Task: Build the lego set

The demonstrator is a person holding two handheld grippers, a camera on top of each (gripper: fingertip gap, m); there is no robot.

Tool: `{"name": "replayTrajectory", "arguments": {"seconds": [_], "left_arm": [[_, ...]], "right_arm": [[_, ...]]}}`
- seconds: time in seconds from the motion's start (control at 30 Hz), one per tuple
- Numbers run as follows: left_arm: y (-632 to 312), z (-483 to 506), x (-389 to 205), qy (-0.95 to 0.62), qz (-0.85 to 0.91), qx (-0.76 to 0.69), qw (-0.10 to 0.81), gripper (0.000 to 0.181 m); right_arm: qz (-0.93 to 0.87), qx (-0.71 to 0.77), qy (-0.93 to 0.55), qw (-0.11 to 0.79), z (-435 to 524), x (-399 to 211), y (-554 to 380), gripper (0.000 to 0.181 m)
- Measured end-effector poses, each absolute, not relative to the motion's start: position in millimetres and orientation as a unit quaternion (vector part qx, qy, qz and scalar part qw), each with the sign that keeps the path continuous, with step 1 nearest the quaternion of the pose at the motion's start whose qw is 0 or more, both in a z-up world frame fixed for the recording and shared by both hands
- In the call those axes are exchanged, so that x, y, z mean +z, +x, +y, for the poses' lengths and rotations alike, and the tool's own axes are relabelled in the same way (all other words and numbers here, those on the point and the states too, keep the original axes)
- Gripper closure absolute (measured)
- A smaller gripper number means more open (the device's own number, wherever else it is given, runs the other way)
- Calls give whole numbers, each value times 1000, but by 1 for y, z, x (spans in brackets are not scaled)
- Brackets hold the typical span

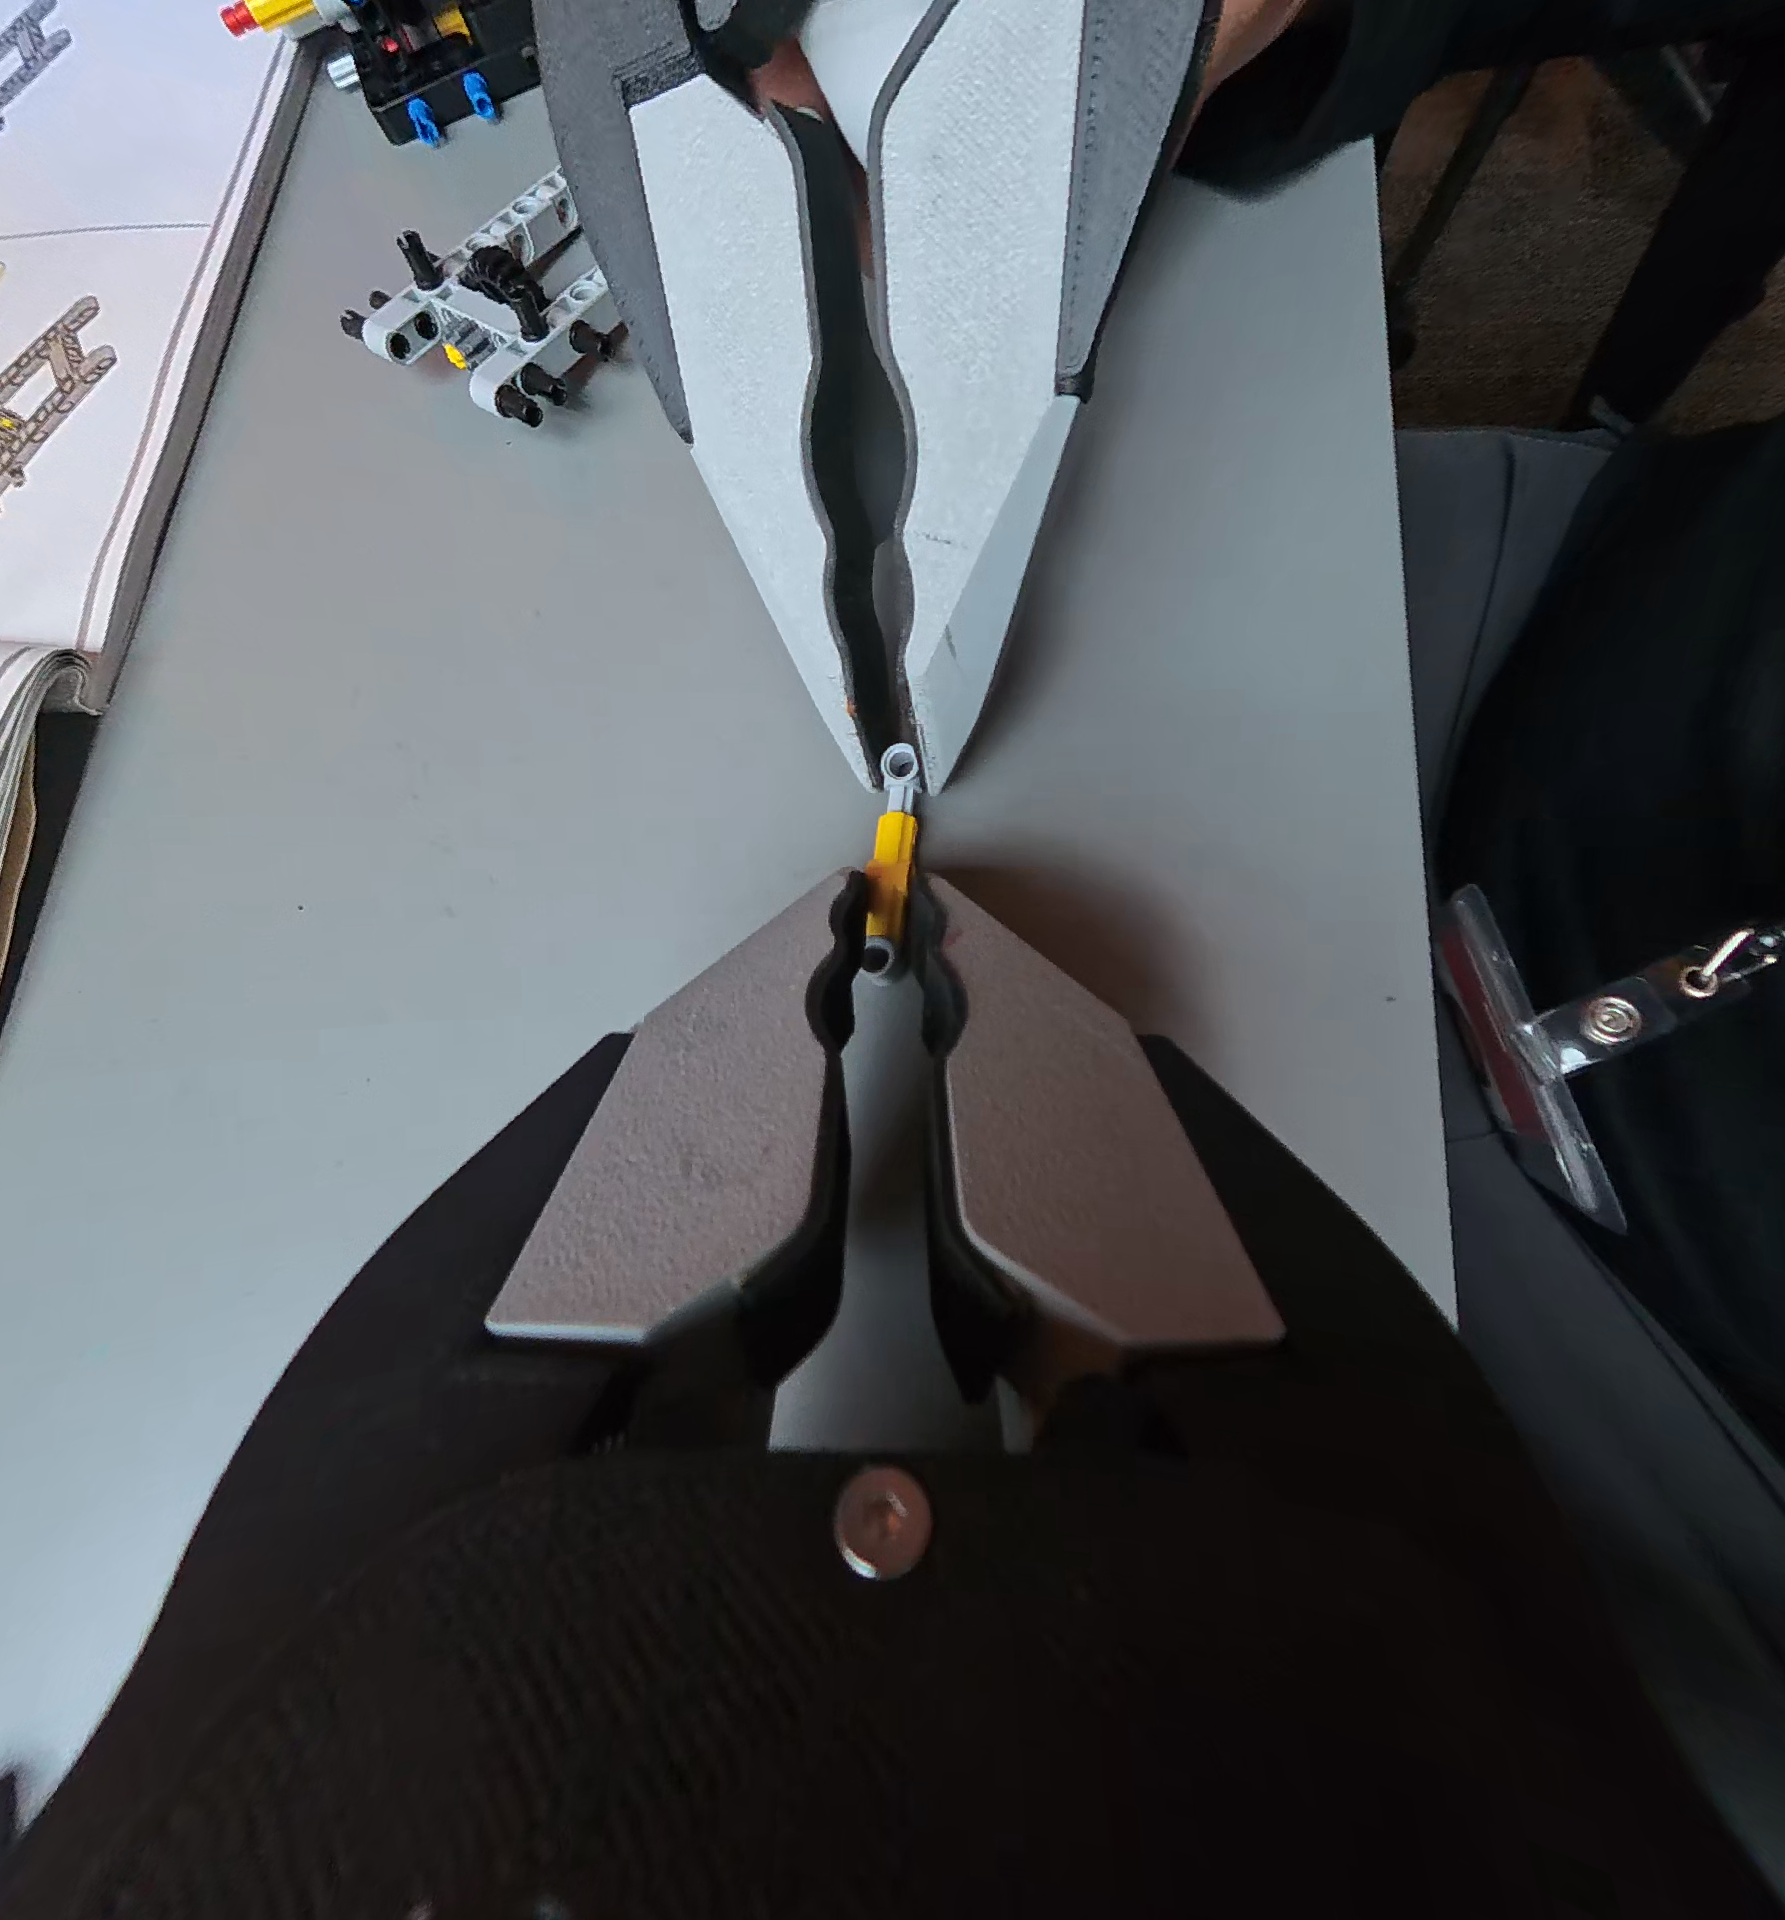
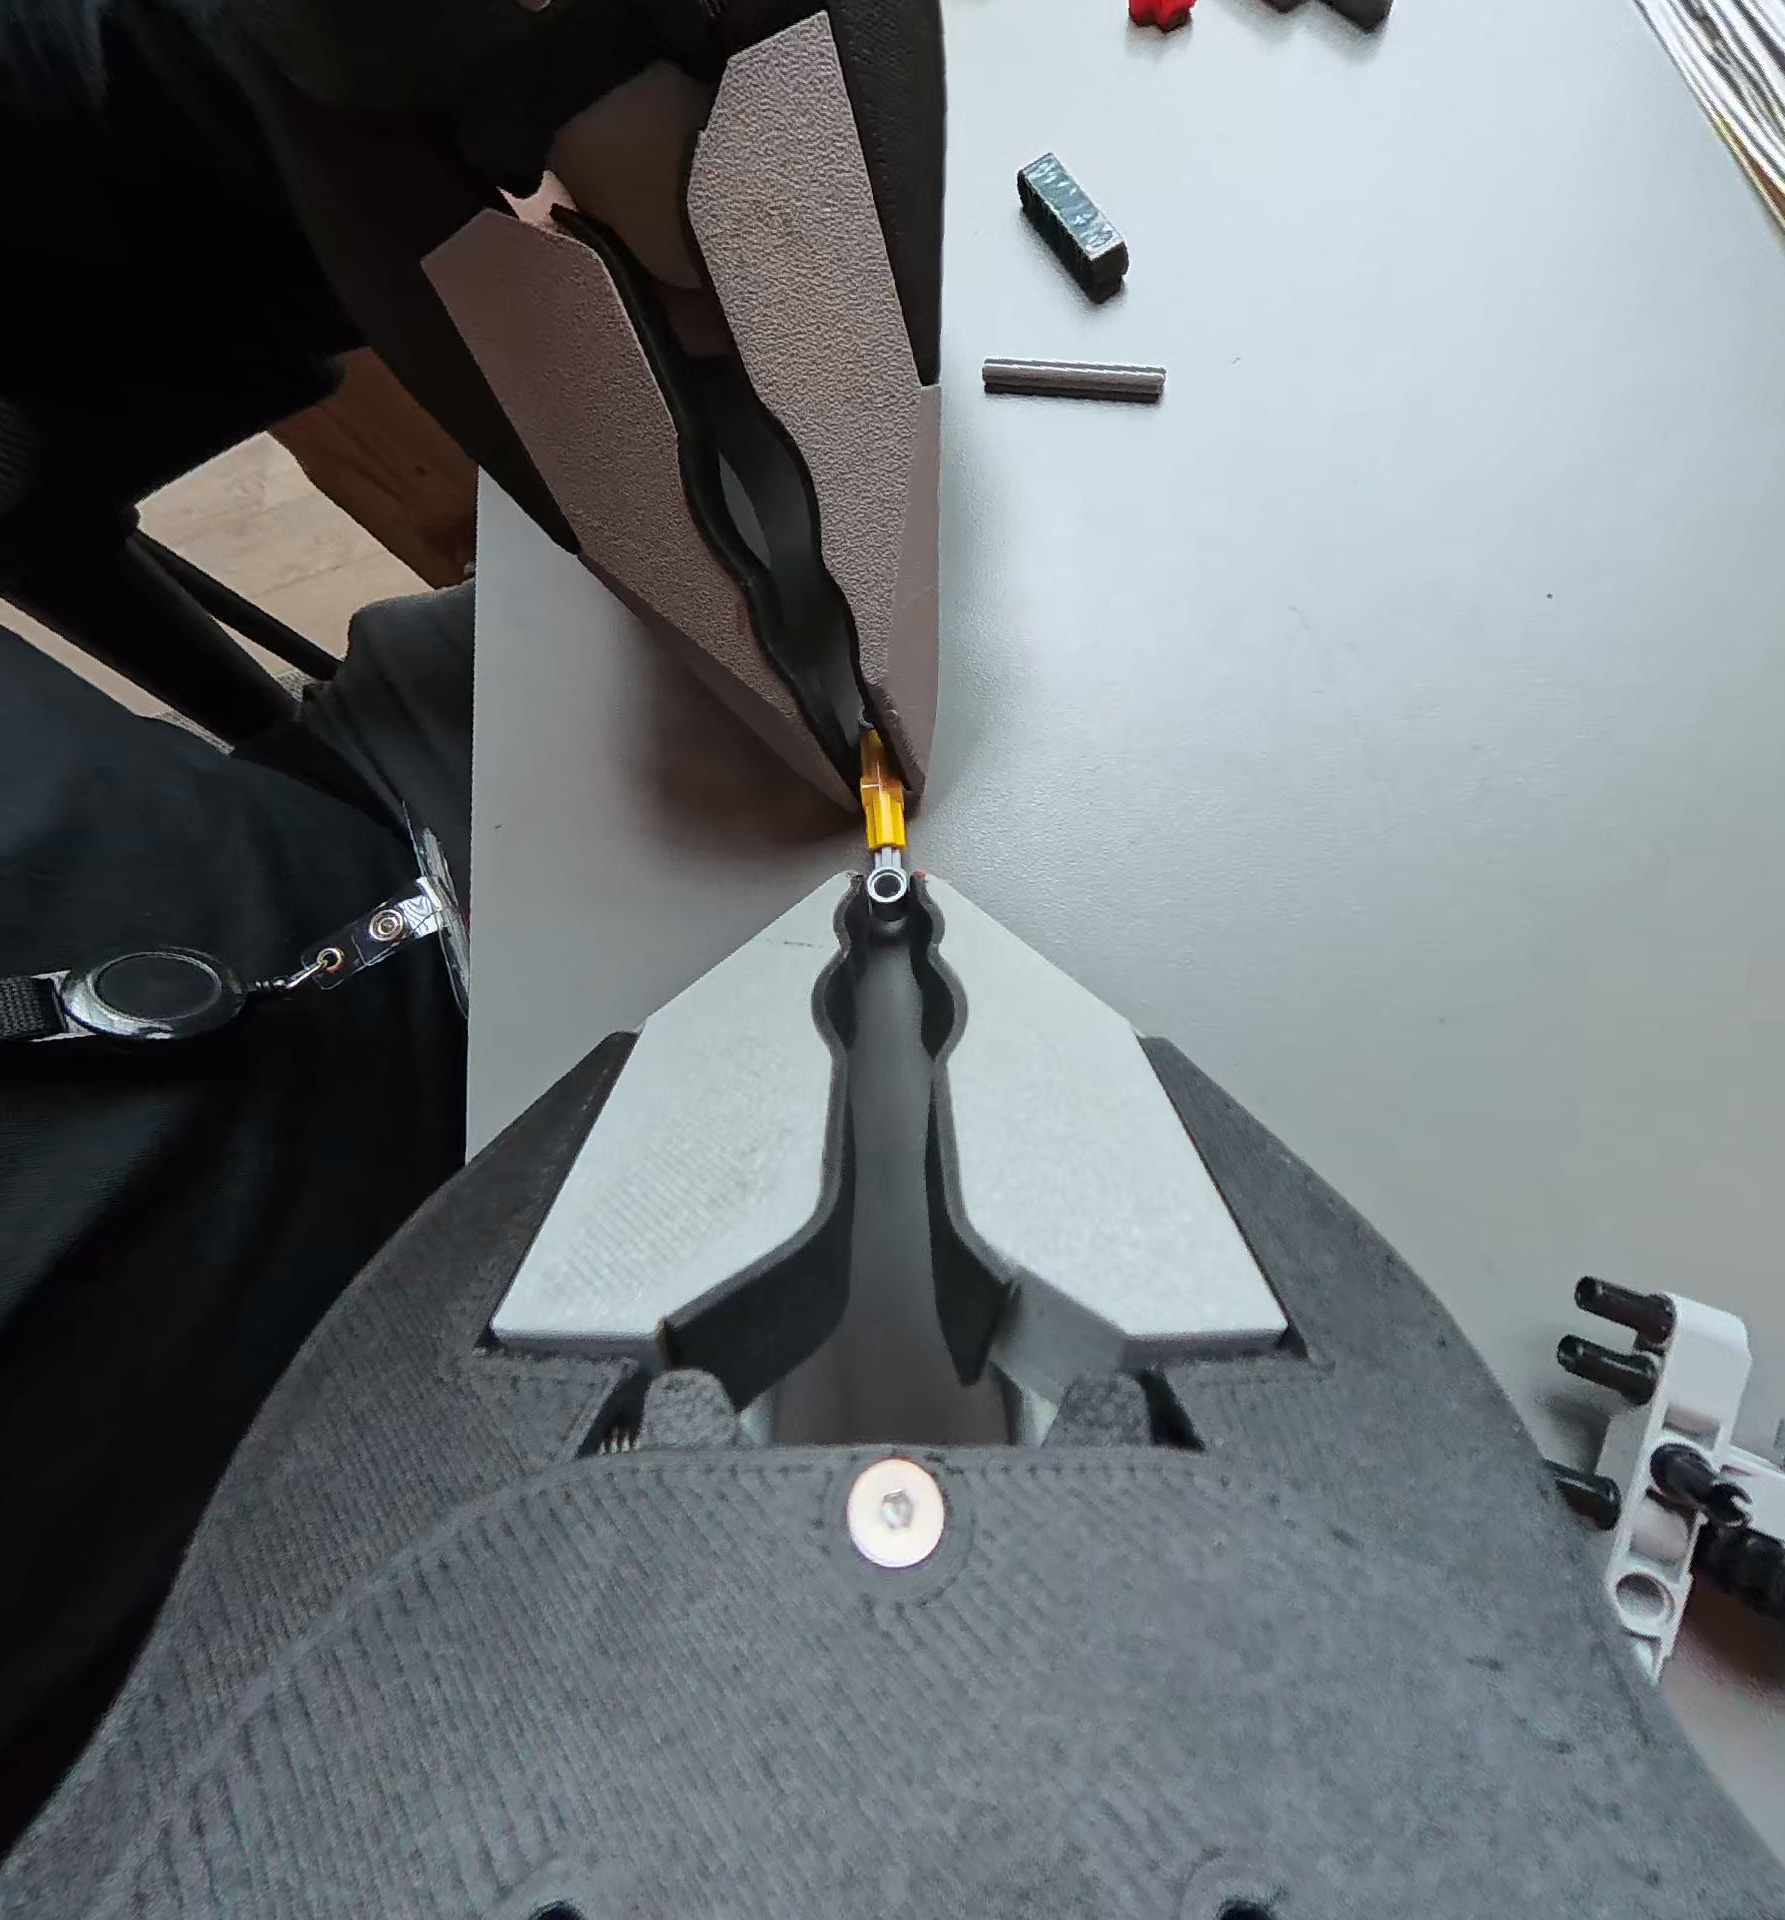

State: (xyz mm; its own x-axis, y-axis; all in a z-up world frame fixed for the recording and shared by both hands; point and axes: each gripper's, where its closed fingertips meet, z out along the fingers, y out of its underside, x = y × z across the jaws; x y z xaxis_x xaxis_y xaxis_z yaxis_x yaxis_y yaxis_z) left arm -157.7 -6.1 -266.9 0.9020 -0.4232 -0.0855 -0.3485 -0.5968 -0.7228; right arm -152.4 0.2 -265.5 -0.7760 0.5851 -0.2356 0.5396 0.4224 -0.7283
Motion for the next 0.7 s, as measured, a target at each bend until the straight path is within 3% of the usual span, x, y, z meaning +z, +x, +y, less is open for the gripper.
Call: {"name": "replayTrajectory", "arguments": {"seconds": [0.7], "left_arm": [[-158, -6, -266, -890, 221, -37, 397, 175]], "right_arm": [[-845, 419, -331, 34, 0, -266, -152, 177]]}}
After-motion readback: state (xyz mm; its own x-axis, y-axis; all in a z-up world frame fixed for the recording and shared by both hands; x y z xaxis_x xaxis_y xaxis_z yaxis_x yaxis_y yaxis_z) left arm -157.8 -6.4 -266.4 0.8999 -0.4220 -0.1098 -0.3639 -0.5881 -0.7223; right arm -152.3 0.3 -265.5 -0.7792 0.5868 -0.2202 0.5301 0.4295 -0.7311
